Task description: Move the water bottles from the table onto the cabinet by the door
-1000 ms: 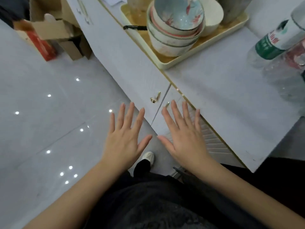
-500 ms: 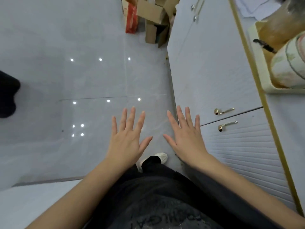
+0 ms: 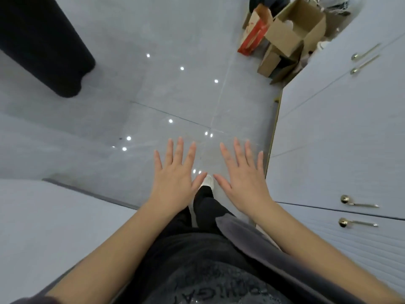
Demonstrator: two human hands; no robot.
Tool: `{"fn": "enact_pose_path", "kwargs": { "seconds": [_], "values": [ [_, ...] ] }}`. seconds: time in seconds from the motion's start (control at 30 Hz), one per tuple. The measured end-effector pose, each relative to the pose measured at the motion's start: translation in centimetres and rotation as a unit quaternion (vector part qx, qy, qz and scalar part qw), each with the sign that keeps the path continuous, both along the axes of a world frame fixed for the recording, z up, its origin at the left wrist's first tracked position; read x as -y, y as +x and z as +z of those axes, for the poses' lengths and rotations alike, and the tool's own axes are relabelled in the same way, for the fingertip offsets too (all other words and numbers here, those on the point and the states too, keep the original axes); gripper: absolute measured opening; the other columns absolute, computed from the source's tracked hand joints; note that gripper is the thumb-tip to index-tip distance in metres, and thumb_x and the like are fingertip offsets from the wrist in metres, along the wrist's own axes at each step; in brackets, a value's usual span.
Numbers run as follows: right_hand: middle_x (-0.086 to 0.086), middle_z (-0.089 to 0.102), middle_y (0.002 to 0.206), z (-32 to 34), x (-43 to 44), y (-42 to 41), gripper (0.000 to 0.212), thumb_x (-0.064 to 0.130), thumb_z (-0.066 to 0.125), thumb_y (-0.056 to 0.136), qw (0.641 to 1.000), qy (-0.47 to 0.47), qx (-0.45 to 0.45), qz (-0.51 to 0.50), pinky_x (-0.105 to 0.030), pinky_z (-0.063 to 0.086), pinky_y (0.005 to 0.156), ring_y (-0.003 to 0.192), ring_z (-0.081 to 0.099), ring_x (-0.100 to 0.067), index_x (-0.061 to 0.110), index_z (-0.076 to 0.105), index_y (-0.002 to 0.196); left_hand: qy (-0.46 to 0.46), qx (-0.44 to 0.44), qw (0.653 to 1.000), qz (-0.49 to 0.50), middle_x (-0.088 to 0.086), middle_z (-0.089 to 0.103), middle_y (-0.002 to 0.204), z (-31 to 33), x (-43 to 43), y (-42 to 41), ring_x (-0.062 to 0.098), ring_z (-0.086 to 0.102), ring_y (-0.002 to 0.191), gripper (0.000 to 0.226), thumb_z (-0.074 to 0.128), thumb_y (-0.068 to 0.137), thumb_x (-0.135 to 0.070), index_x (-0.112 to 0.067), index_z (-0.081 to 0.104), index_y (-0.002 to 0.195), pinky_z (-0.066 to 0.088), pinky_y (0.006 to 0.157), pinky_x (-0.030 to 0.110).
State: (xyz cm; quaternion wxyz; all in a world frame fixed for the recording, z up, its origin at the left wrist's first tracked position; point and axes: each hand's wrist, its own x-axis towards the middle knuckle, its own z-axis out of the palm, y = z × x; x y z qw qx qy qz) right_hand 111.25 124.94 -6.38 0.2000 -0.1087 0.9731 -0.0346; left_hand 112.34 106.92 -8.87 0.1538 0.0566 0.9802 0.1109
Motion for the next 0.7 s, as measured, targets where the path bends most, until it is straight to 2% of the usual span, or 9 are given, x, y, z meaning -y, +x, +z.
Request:
{"fn": "enact_pose_path", "kwargs": {
  "seconds": [0.13, 0.3, 0.43, 0.5, 0.6, 0.7],
  "values": [
    [-0.006, -0.017, 0.163, -0.6, 3.6, -3.3, 0.072, 0.058, 0.026, 0.099, 0.997, 0.004, 0.016, 0.077, -0.053, -0.009, 0.118, 0.149, -0.021, -0.029, 0.03, -0.011, 0.154, 0.002, 0.005, 0.997, 0.082, 0.014, 0.007, 0.161, -0.6, 3.2, 0.3, 0.034, 0.001, 0.148, 0.081, 0.007, 0.087, -0.064, -0.019, 0.011, 0.154, 0.002, 0.115, 0.057],
    [-0.007, -0.013, 0.164, -1.6, 8.6, -7.9, 0.072, 0.058, 0.026, 0.098, 0.983, 0.005, 0.02, 0.183, -0.055, -0.005, 0.118, 0.15, -0.016, -0.032, 0.029, -0.008, 0.155, -0.02, 0.015, 0.984, 0.174, 0.02, 0.03, 0.154, -0.8, 7.3, 0.1, 0.04, 0.024, 0.143, 0.076, 0.021, 0.089, -0.058, -0.013, 0.034, 0.149, 0.02, 0.109, 0.064],
    [-0.007, -0.014, 0.164, -2.4, 12.6, -12.1, 0.072, 0.056, 0.029, 0.099, 0.963, 0.011, 0.039, 0.265, -0.056, -0.004, 0.118, 0.149, -0.017, -0.032, 0.029, -0.007, 0.155, -0.017, 0.039, 0.971, 0.235, 0.019, 0.034, 0.152, -1.0, 9.5, -1.2, 0.04, 0.029, 0.141, 0.074, 0.025, 0.089, -0.057, -0.012, 0.038, 0.146, 0.024, 0.107, 0.065],
    [-0.006, -0.015, 0.164, -2.5, 14.7, -14.5, 0.071, 0.056, 0.029, 0.1, 0.951, 0.015, 0.056, 0.304, -0.056, -0.005, 0.118, 0.149, -0.019, -0.03, 0.03, -0.007, 0.155, -0.014, 0.065, 0.958, 0.277, 0.018, 0.027, 0.156, -1.0, 10.7, -2.4, 0.038, 0.022, 0.144, 0.077, 0.02, 0.088, -0.059, -0.015, 0.031, 0.15, 0.019, 0.11, 0.063],
    [-0.006, -0.014, 0.164, -2.7, 17.8, -17.9, 0.071, 0.057, 0.028, 0.099, 0.927, 0.017, 0.061, 0.37, -0.056, -0.006, 0.118, 0.149, -0.018, -0.031, 0.03, -0.006, 0.155, -0.014, 0.065, 0.94, 0.336, 0.012, -0.002, 0.162, -1.3, 12.3, -4.3, 0.032, -0.006, 0.148, 0.078, 0.01, 0.089, -0.062, -0.02, 0.005, 0.155, -0.003, 0.114, 0.057],
    [-0.008, -0.005, 0.165, -2.9, 20.4, -20.6, 0.074, 0.058, 0.031, 0.095, 0.904, 0.017, 0.032, 0.425, -0.058, -0.001, 0.117, 0.151, -0.009, -0.035, 0.028, 0.002, 0.156, -0.011, 0.063, 0.925, 0.376, 0.01, -0.011, 0.161, -1.3, 13.5, -6.1, 0.03, -0.015, 0.147, 0.076, 0.019, 0.092, -0.06, -0.022, -0.003, 0.154, -0.008, 0.114, 0.056]
  ]
}}
